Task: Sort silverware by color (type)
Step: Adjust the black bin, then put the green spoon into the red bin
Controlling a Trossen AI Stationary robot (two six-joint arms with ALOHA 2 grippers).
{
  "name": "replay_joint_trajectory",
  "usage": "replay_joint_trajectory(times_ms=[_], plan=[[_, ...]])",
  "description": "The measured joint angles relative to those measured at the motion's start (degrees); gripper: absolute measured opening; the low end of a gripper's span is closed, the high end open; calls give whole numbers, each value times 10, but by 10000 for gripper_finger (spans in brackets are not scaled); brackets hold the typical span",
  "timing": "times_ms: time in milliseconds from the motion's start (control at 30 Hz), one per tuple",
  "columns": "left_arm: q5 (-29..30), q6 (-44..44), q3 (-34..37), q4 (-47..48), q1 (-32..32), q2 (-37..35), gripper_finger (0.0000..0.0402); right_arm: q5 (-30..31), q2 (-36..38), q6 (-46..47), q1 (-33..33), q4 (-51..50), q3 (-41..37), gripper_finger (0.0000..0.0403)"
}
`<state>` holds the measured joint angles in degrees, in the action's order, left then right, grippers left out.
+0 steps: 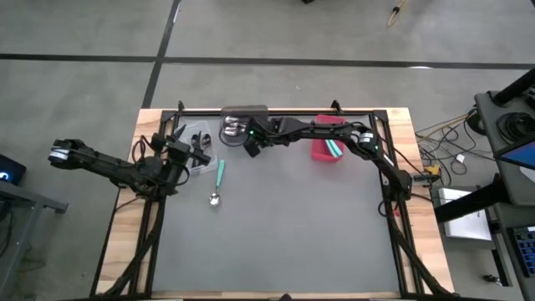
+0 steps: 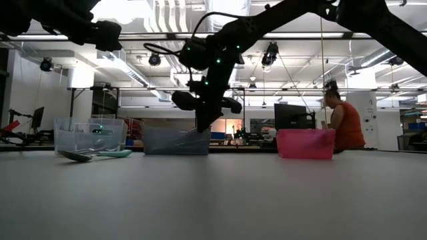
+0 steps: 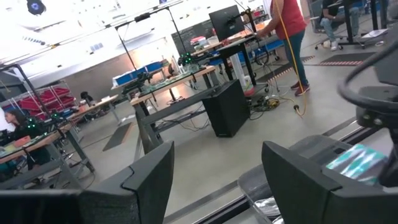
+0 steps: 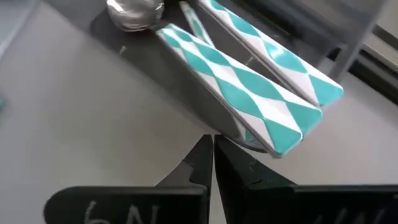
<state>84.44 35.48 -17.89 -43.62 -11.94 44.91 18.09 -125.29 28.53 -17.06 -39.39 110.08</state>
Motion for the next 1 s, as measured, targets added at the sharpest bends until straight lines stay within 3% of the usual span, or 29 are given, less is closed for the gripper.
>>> replay_joint_trajectory(times_ms=[267,567,833,1000], plan=[[-12,0,0,0,0,0,223,-3,0,-6,-11,-50,0,9],[-12,0,0,0,0,6,223,0,5,-26,37,-187,0,9],[-21,-26,-7,0,-10,28,223,109,32,-40,78,-275,-2,9],[-67,-135,-9,15,-49,52,223,153,68,-70,96,-280,-15,9]])
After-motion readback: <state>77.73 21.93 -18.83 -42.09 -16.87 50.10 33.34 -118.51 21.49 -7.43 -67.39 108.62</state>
